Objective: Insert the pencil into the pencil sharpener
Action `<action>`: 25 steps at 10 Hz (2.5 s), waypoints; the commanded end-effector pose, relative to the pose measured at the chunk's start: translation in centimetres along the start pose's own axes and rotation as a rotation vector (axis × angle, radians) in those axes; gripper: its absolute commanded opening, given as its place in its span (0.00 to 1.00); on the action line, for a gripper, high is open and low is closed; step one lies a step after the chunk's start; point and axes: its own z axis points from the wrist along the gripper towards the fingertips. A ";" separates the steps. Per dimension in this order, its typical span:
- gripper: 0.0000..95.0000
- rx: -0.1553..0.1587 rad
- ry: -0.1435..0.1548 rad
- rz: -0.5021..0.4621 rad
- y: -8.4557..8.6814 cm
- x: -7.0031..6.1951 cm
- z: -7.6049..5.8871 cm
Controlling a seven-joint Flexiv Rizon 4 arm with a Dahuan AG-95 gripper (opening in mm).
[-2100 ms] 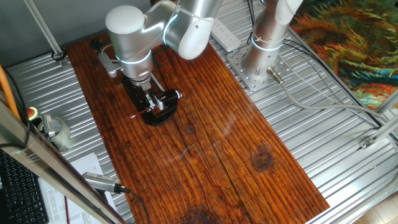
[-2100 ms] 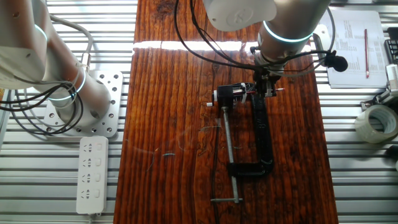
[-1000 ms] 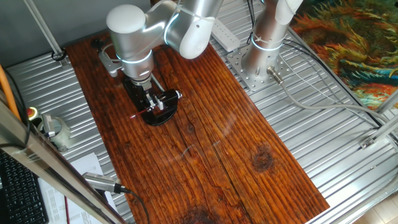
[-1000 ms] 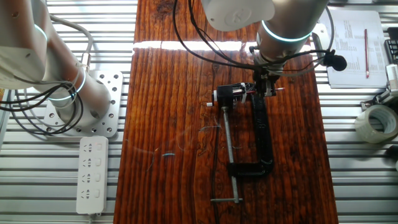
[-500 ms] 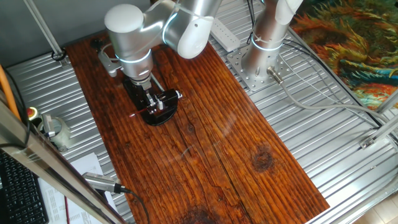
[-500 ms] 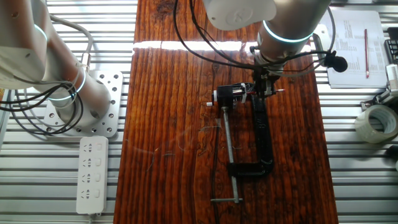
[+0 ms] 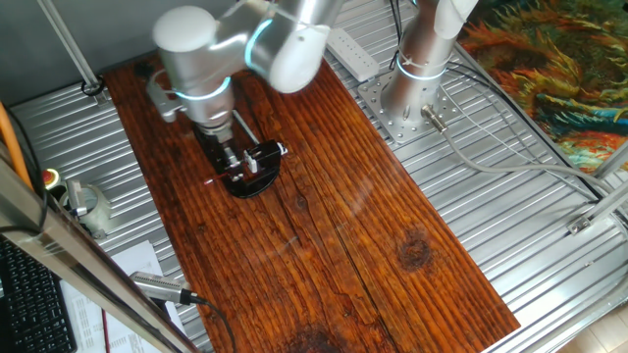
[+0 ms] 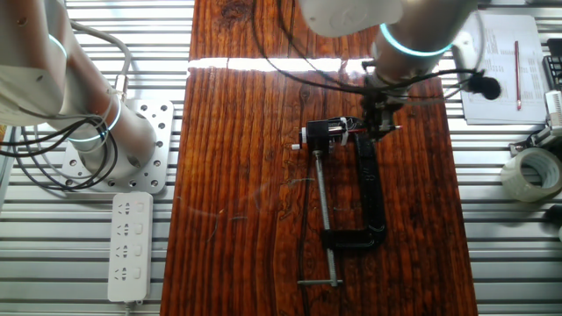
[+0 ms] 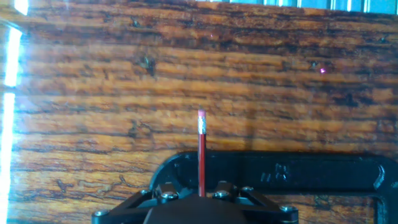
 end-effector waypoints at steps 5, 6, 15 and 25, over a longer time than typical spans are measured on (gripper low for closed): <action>0.00 0.002 0.071 0.010 0.2 0.9 -3.6; 0.00 0.001 0.078 0.011 0.3 1.6 -4.6; 0.00 -0.004 0.081 -0.025 -1.0 8.6 -9.3; 0.00 0.078 0.087 -0.017 -2.1 10.1 -10.3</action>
